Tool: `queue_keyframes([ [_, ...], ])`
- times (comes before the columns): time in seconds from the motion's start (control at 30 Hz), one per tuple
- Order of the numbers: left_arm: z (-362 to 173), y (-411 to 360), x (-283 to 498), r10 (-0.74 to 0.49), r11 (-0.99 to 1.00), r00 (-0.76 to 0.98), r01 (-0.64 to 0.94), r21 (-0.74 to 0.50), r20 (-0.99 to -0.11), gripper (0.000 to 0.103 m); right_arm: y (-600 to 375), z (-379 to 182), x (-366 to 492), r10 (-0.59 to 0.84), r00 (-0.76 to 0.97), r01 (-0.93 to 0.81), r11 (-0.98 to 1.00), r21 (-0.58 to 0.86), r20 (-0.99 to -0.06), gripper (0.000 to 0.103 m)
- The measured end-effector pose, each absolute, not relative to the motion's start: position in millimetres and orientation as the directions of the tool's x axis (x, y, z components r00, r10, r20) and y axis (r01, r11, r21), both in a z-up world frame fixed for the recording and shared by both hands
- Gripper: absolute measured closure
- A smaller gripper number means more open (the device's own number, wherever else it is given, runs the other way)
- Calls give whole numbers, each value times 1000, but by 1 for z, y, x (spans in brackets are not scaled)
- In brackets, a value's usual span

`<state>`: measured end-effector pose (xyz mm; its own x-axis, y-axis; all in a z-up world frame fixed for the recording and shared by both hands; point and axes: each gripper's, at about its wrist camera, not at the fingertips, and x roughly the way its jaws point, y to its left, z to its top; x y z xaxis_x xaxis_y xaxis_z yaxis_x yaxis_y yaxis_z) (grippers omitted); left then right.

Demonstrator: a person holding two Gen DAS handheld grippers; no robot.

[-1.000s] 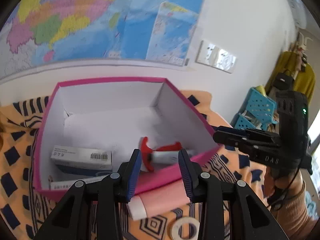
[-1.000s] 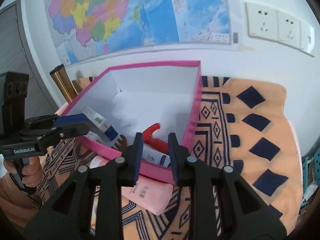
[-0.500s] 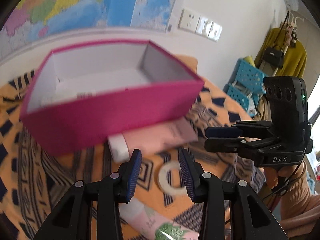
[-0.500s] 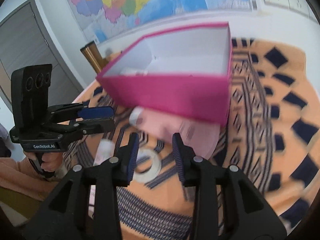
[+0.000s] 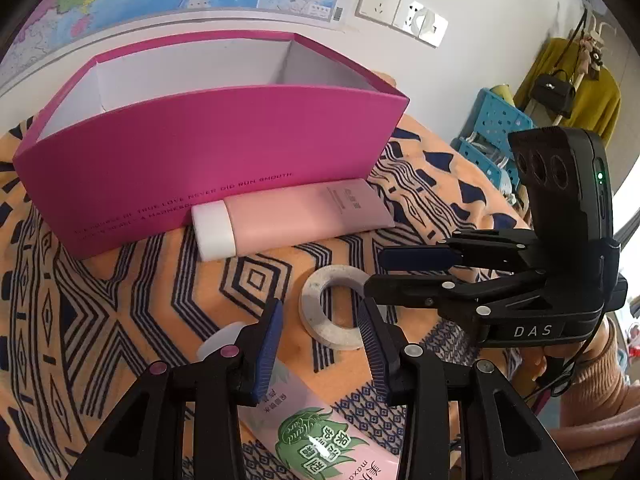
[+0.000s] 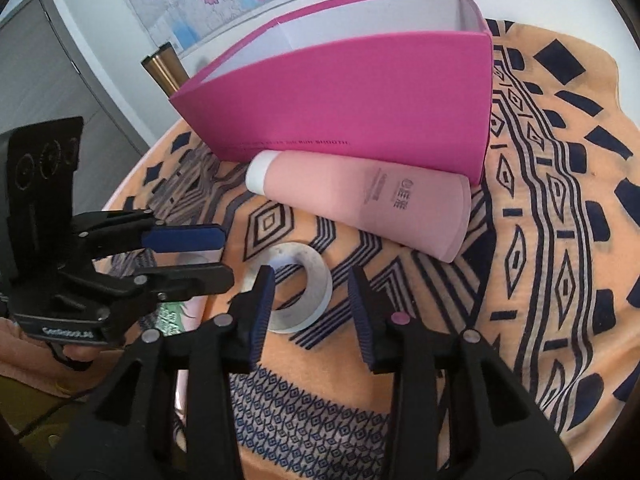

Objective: Organize rigid objects
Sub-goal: 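Move the right tool down onto the white tape roll, then grasp the tape roll rim with the right tool and lift it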

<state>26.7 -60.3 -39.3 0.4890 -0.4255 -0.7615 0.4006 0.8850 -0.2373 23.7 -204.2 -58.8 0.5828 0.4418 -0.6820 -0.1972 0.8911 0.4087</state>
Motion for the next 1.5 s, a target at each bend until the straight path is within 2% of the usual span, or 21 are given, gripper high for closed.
queue_keyframes([
  [0.93, -51, -77, 30, -403, 890, 481, 405, -210, -779, 63, -178, -68, 36, 385, 573, -225, 923, 312, -723, 63],
  [1.13, -54, -79, 33, -404, 890, 473, 402, -216, -783, 63, -174, -69, 38, 372, 577, -229, 928, 293, -727, 70],
  [1.2, -55, -78, 35, -411, 887, 465, 401, -228, -784, 63, -176, -70, 38, 374, 576, -228, 928, 296, -727, 80],
  [1.5, -56, -79, 35, -422, 882, 451, 403, -242, -786, 63, -186, -67, 33, 385, 591, -219, 923, 318, -709, 86],
])
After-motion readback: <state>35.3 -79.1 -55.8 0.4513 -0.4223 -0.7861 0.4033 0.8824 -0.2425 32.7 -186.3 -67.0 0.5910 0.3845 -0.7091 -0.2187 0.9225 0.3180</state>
